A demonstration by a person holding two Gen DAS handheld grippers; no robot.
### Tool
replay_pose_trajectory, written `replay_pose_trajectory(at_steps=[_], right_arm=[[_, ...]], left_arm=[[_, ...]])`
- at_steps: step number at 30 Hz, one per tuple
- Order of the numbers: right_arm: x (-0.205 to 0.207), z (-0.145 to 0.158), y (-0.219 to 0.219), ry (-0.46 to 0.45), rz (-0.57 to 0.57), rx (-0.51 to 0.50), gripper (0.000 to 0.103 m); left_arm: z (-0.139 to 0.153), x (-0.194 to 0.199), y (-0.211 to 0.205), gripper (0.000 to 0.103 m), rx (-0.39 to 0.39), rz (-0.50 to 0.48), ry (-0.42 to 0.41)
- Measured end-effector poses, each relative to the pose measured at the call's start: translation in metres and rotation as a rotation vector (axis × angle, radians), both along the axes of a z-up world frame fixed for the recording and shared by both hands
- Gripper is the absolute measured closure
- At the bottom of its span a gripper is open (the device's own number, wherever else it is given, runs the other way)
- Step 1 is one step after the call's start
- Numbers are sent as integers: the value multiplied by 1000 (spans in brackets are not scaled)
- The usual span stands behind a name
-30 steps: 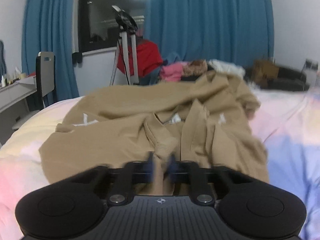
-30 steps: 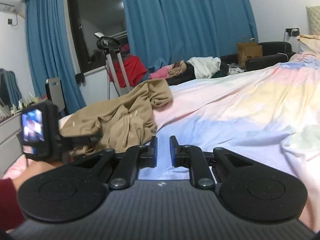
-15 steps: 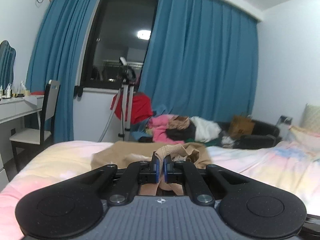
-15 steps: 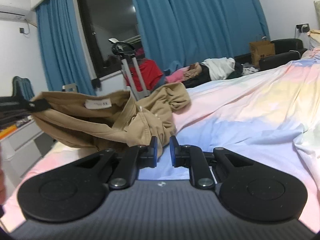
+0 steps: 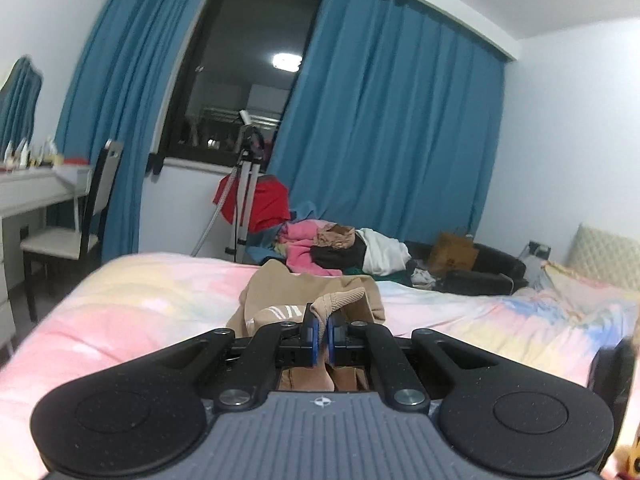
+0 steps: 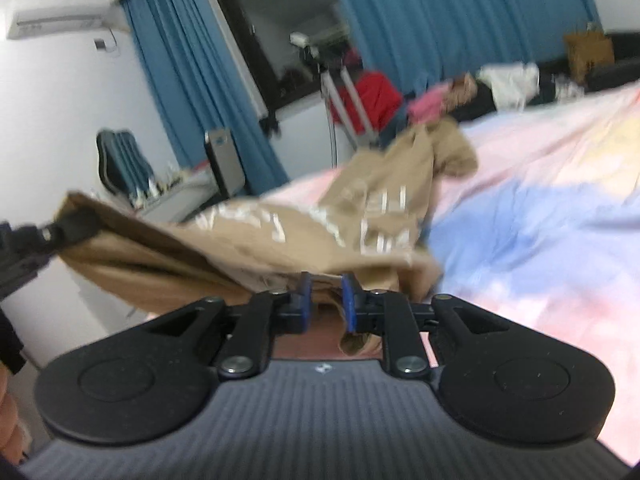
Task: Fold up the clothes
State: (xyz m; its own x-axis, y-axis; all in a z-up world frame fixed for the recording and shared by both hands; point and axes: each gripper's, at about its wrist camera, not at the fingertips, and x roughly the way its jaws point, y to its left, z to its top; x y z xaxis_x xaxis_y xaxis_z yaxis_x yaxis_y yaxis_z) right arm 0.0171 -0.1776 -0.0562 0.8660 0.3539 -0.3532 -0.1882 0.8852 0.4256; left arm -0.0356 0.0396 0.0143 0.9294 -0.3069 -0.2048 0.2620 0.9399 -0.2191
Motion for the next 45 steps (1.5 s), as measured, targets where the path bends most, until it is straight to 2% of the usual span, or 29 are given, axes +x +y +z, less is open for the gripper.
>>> replay_pose_trajectory(at_steps=[2,4,7,10,13,16,20,23,26,28,32,35,39,43,45], right_arm=[[4,-5,6,42,15,-2,70],[7,-8,10,48,4,-24,58],[9,-11,9,53,-17,-28,46],[16,-15,11,84,20,0,45],[21,-18,24,75,43,-50,46],[26,-24,33,83,-56,-126,46],[41,-37,20,166,-177,-98,45],[42,-43,4,208,-225,-37,40],[30,-29,-4,150,-299,-53,40],[20,-16,-10,67,-359,-62,40],[-6,13,-16,-153,-441,-113,38],[-13,24,-14,-221,-395,-148,38],[-2,11,-21,-99,-290,-50,38],[-5,12,-7,-104,-159,-28,38],[-11,15,4,-150,-64,-27,38]], left_arm=[[-1,3,7,99,-24,9,6],[-2,5,13,99,-36,19,11],[-4,10,20,98,-55,30,26],[-5,16,22,98,-51,41,25],[-6,21,24,98,-54,51,22],[-8,25,24,98,-54,70,11],[-11,32,22,99,-60,85,-1],[-13,32,18,99,-63,83,3],[-16,31,14,99,-51,74,5],[-18,30,11,99,-41,67,10],[-21,30,6,99,-25,41,25],[-24,30,2,99,-17,26,38],[-27,30,-2,99,-5,26,47],[-29,31,-2,99,-3,33,47],[-29,33,-1,98,-6,37,49]])
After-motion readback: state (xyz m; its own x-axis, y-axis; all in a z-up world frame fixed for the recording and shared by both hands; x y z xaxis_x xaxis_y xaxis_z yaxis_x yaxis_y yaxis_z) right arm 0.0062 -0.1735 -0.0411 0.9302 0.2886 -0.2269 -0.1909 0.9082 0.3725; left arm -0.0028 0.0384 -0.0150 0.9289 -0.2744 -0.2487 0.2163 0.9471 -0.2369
